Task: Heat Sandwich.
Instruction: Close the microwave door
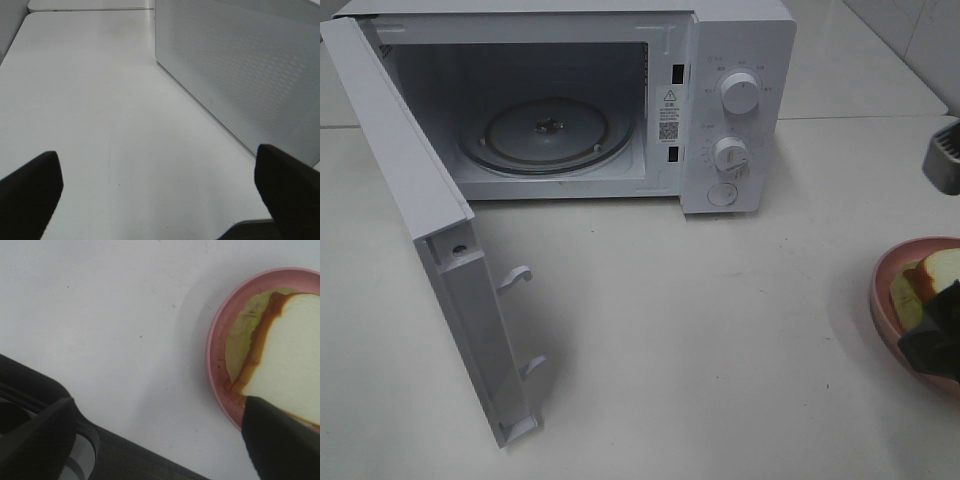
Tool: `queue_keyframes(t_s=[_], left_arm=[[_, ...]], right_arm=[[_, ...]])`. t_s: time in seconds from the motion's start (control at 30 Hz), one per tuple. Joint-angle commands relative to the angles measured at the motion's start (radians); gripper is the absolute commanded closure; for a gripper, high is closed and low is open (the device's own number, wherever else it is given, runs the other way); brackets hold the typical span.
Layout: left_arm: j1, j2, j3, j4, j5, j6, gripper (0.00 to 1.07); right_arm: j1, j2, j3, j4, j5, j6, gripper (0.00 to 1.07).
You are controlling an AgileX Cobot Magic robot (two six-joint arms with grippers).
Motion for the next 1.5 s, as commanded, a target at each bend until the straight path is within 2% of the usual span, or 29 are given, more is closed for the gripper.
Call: queue_keyframes(t_s=[0.03,0.3,0.5,0.7,0.8,1.07,1.17,1.5], left_arm=[[0.004,-0.017,-0.001,0.000,-0.009,0.000,0.09],[0.004,-0.017,-0.001,0.000,-0.009,0.000,0.09],[0.004,-0.017,-0.001,0.000,-0.009,0.000,0.09],[0.004,-0.017,-0.001,0.000,-0.009,0.000,0.09],[0.004,-0.017,-0.001,0.000,-0.009,0.000,0.09],[0.004,-0.017,-0.001,0.000,-0.009,0.000,0.09],[0.004,-0.017,-0.001,0.000,-0.009,0.000,0.09],[0.004,-0.017,-0.001,0.000,-0.009,0.000,0.09]], right_arm=[[-0.003,-0.087,-0.004,0.004,0.070,-0.018,0.27],[-0.003,-0.221,-0.004,0.005,0.140,-0.017,0.29],[-0.018,-0.380,-0.003,0.007,0.201,-0.025,0.30],[-0.148,-0.531,-0.003,0.039,0.220,-0.108,0.31],[-0.177,-0.575,-0.001,0.059,0.209,-0.123,0.31],[-0.298,-0.729,0.093,0.109,0.177,-0.132,0.31],[-0.350,-0.780,0.097,0.109,0.156,-0.132,0.31],[-0.468,-0.856,0.132,0.186,0.096,-0.137,0.31]])
